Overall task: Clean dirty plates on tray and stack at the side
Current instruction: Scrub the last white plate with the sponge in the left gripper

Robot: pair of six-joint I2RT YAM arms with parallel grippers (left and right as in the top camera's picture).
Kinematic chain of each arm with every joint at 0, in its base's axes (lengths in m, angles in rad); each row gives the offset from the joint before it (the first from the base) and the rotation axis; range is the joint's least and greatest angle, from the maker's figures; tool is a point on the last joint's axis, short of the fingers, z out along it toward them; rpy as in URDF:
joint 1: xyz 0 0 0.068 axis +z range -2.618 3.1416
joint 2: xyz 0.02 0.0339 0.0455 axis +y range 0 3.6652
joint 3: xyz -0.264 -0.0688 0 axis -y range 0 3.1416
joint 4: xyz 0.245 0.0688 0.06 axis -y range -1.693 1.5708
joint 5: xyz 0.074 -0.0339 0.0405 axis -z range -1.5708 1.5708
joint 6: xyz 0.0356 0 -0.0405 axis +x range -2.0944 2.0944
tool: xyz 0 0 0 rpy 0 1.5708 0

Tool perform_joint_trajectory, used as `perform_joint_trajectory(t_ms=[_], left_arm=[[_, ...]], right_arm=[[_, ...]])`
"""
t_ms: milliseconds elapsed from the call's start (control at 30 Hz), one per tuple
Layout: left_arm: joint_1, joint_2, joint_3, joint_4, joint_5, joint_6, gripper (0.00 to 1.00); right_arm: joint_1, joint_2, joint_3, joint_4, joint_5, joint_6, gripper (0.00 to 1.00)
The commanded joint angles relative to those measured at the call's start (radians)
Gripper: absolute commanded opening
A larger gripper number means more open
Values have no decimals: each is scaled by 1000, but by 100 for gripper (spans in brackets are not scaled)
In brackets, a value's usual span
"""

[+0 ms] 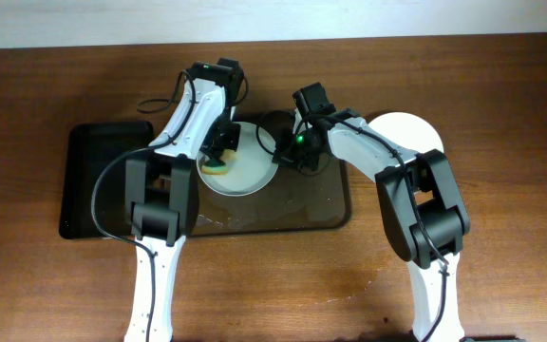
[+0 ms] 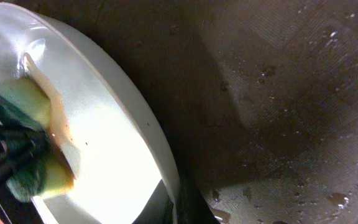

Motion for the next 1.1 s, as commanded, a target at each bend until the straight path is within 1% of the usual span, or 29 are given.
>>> perform_joint_trajectory(t_ms=[0,67,100,133,167,200,267,333,400,500,567,633,667,700,733,833,900,933,967,1067], left_arm=[[-23,82,-39,5,473,307,0],[-20,82,-39,56,511,301,0],[-17,82,-39,97,501,256,0],[-12,82,-39,145,462,160,0],[-6,82,-39,183,381,51,0],[0,82,-39,208,305,-22,0],[10,82,-39,254,120,-151,0],[12,82,-39,272,-71,-239,0],[11,82,-39,256,-233,-268,0],[5,82,-39,149,-367,-268,0],[-6,82,-39,80,-394,-267,0],[-19,82,-39,45,-389,-256,0],[-29,82,-39,34,-333,-162,0],[-39,82,-39,34,-221,-37,0],[-42,82,-39,38,-93,44,0],[-33,82,-39,64,267,217,0],[-19,82,-33,80,402,245,0],[2,82,-32,100,502,245,0],[17,82,-29,111,566,248,0],[84,82,-29,179,825,281,0]], right_arm=[[-13,35,-27,-8,49,28,4],[-13,35,-27,-8,49,28,4],[-13,35,-27,-8,49,28,4],[-13,35,-27,-8,49,28,4],[-13,35,-27,-8,49,28,4],[-13,35,-27,-8,49,28,4],[-13,35,-27,-8,49,28,4],[-13,35,-27,-8,49,28,4],[-13,35,-27,-8,50,28,4],[-13,35,-27,-8,57,28,4],[-13,35,-27,-8,57,28,4],[-13,35,-28,-8,57,28,4],[-13,35,-28,-9,57,28,4],[-13,35,-28,-11,57,28,4],[-13,35,-28,-11,57,28,4],[-13,35,-28,-11,56,28,4],[-13,35,-28,-11,56,28,4],[-13,35,-28,-11,56,28,4],[-13,35,-28,-11,56,28,4],[-13,35,-28,-11,56,28,4]])
